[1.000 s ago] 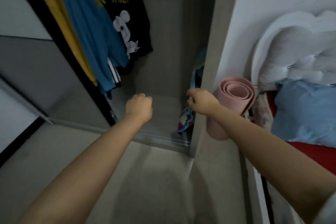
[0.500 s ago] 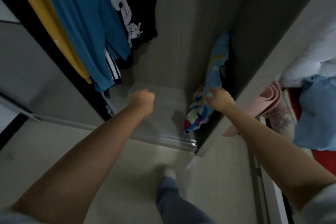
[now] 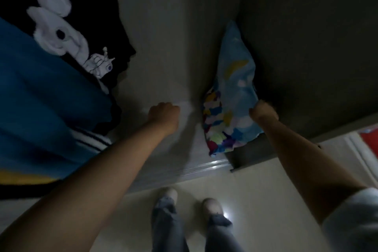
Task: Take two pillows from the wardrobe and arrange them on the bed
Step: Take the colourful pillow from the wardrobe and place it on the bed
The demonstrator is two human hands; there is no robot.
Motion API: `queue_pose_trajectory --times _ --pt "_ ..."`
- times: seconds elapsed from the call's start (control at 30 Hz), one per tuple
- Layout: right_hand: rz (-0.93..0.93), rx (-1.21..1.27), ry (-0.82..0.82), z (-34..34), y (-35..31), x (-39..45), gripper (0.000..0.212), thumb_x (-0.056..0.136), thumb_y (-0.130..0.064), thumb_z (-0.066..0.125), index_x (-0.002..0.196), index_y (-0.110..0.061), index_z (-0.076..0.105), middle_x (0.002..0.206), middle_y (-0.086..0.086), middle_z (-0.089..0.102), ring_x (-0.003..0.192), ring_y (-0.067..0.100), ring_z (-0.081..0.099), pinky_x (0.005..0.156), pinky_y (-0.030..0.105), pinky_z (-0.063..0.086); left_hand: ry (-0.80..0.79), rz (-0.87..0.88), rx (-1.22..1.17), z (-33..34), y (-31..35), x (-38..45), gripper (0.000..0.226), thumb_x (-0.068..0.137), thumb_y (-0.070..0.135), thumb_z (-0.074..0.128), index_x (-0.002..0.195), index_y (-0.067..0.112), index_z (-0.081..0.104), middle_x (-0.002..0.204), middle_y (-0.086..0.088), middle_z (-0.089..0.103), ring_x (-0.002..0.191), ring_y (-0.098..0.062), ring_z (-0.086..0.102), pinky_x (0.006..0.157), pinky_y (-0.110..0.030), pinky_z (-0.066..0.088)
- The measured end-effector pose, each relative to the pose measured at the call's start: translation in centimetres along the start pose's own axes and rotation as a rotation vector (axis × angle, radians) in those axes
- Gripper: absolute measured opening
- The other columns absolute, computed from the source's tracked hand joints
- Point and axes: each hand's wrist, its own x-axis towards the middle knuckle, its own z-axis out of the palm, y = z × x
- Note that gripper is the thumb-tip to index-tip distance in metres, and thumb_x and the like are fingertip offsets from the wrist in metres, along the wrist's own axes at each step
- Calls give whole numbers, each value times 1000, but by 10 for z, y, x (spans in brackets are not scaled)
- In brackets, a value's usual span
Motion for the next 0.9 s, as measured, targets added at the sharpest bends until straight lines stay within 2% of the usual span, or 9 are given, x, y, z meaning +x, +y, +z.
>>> queue_pose_trajectory --times 0.07,0.17,0.3,0.43,0.53,0.63,0.7,0.77,0.9 --pt "43 -34 36 12 -2 4 33 95 -13 45 124 1 46 130 24 51 119 37 51 97 46 45 0 87 25 -1 -16 21 30 90 15 49 117 4 54 124 -21 57 115 -38 54 96 -43 47" --pt "42 -28 127 30 -13 5 27 94 -6 41 117 2 51 123 25 56 113 38 55 93 45 47 -13 166 10 5 -32 49 30 92 20 48 115 2 54 122 -23 57 114 -39 54 94 -42 48" --pt "-108 114 61 54 -21 -19 29 88 -4 47 115 4 53 117 28 60 107 37 59 89 40 49 -93 162 -166 15 -22 78 37 98 25 42 117 -5 51 128 -27 54 120 -38 50 98 -39 44" --pt "-111 296 11 78 -8 -71 26 89 -10 45 96 8 62 99 32 66 91 39 63 73 34 44 -98 67 -529 26 8 90 53 96 37 44 121 -10 51 129 -29 55 122 -37 51 98 -36 42" --pt "-104 361 -8 97 3 -109 15 88 1 52 84 11 62 87 33 66 81 38 64 63 34 33 -129 -85 -947 39 35 90 76 88 39 60 141 -5 28 147 -24 36 137 -31 36 111 -31 32" --pt "-173 360 -69 116 10 -138 17 89 -2 54 84 13 61 84 32 66 78 39 62 68 37 38 -55 -194 -1274 56 57 86 69 80 29 72 132 -6 43 137 -24 49 126 -33 50 107 -37 42" --pt "-211 367 -75 122 14 -153 19 91 -4 52 86 12 62 84 31 67 77 39 62 67 33 37 37 -273 -1228 67 57 81 62 81 25 71 128 -7 47 133 -25 54 121 -35 55 101 -38 46" --pt "-240 367 -76 124 19 -161 19 92 -5 52 90 9 63 87 28 68 79 37 62 69 31 39 117 -296 -997 77 50 74 47 86 19 62 122 -9 51 128 -29 57 116 -39 56 95 -39 46" --pt "-317 377 -103 124 23 -164 19 92 -5 51 93 7 65 91 27 69 82 36 61 72 32 41 130 -245 -777 84 34 64 41 93 14 49 121 -14 51 127 -35 54 118 -42 52 96 -39 43"
